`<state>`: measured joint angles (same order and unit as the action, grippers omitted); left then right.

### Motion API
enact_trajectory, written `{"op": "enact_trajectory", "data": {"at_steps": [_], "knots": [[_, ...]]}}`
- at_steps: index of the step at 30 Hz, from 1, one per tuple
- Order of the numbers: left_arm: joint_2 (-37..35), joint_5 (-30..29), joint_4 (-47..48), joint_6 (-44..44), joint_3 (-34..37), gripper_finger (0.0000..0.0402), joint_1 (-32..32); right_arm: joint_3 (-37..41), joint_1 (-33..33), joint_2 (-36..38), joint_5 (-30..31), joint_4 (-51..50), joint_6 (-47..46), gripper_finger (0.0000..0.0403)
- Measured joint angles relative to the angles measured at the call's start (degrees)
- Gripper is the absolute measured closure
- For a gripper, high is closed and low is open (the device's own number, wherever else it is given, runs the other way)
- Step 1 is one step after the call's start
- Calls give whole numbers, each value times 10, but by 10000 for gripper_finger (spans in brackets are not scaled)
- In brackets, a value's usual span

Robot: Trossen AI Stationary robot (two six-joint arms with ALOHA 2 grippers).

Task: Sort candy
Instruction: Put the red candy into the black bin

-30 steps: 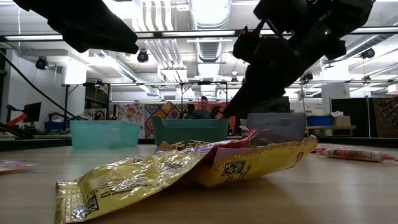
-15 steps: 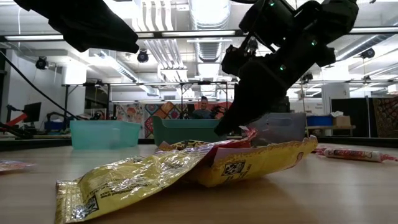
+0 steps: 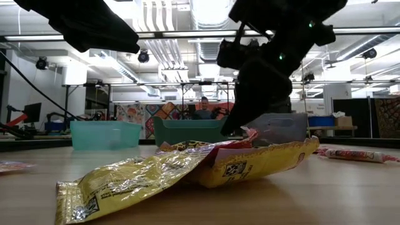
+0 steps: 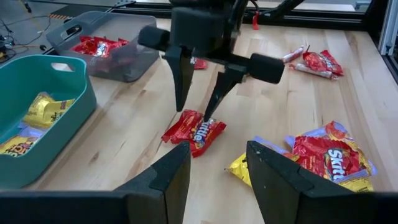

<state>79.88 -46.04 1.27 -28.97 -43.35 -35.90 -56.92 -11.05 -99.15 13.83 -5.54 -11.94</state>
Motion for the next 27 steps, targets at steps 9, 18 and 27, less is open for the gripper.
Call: {"op": "enact_trajectory", "data": {"at_steps": [9,18,27], "knots": [[0,0,0,-2,0,261,0,-2,7,-59,1,14,-34,220],[-12,1,2,-2,0,262,-6,-2,8,-62,-6,19,-47,276],[-51,20,16,-2,-12,286,-29,0,10,-46,-25,11,-30,345]]}}
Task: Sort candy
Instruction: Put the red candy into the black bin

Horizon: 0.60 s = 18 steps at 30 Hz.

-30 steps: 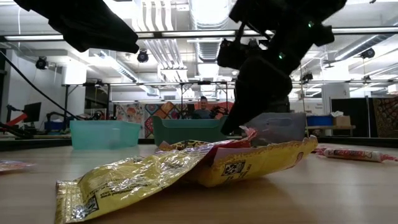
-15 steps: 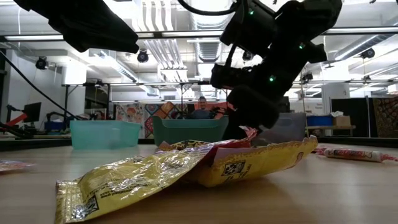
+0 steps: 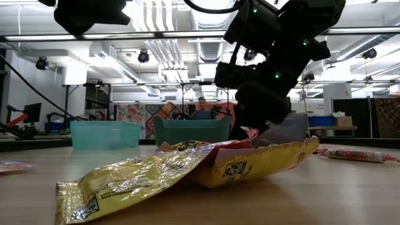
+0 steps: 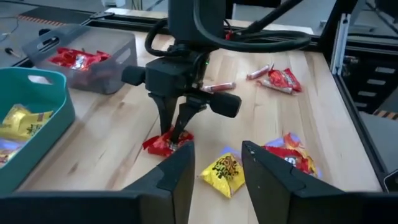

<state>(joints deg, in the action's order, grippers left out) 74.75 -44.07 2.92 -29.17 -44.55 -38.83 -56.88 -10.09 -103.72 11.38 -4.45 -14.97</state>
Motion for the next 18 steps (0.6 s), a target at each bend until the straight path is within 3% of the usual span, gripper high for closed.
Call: {"op": "enact_trajectory", "data": {"at_steps": [8,18], "knots": [[33,-10,-8,2,1,301,0,0,0,1,1,3,7,377],[34,-10,-16,0,1,304,0,0,0,1,1,4,10,386]]}}
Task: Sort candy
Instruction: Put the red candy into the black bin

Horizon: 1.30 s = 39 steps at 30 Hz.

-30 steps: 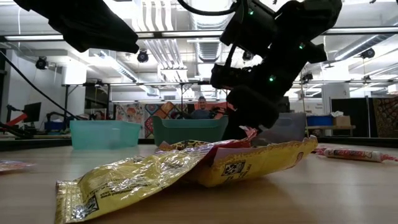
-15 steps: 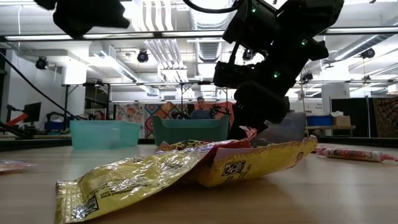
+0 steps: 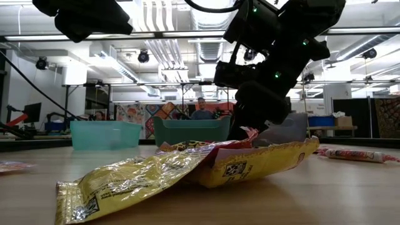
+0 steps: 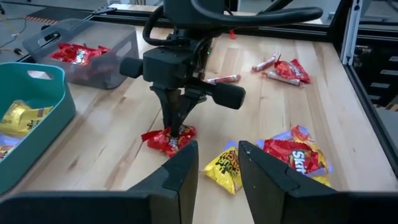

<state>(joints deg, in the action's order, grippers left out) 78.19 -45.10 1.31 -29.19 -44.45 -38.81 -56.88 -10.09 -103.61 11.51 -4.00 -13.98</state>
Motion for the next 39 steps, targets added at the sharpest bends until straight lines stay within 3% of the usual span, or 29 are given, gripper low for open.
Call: {"op": "enact_trajectory", "data": {"at_steps": [26,39], "knots": [[0,0,0,2,0,304,0,0,0,22,0,-1,12,386],[0,-9,0,26,0,304,0,0,12,156,3,-48,26,393]]}}
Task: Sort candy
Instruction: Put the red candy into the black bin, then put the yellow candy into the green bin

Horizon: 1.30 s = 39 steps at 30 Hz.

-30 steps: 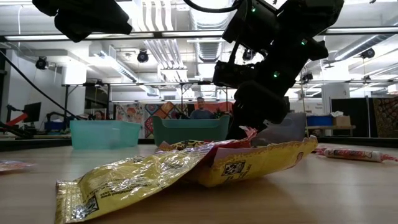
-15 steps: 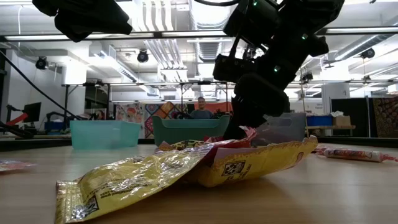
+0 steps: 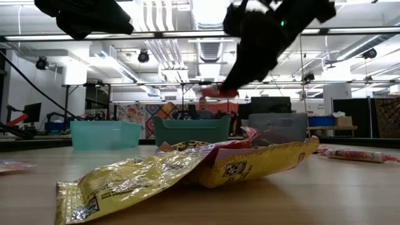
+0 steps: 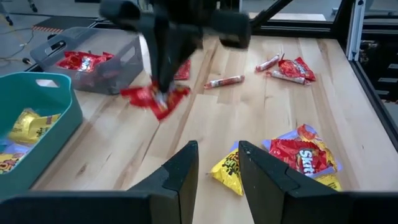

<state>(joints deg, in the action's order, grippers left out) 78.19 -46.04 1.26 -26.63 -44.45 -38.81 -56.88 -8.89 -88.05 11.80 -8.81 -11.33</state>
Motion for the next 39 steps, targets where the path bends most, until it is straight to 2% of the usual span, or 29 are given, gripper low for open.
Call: {"op": "enact_trajectory", "data": {"at_steps": [2,5,8,10,13,17,21,25,30,35,39], "knots": [[0,0,0,2,0,304,0,0,7,27,21,-23,4,394],[0,0,0,2,0,304,0,0,39,76,91,-75,-3,394],[0,0,1,2,0,304,0,-1,98,121,158,-152,-50,394],[0,0,1,1,0,304,0,-1,148,138,179,-210,-91,394],[0,0,1,1,0,304,0,1,231,140,182,-254,-131,394],[0,-1,1,-1,0,304,0,6,314,112,179,-252,-134,386],[0,0,1,-13,0,304,0,7,356,82,124,-247,-121,354],[0,6,16,-33,0,304,0,7,368,61,117,-249,-121,304],[0,25,52,-94,0,304,0,0,360,70,91,-251,-121,246],[-1,116,91,-191,0,304,0,-13,322,113,13,-249,-131,221],[-1,192,121,-293,0,304,0,-15,257,150,-41,-250,-148,219]]}}
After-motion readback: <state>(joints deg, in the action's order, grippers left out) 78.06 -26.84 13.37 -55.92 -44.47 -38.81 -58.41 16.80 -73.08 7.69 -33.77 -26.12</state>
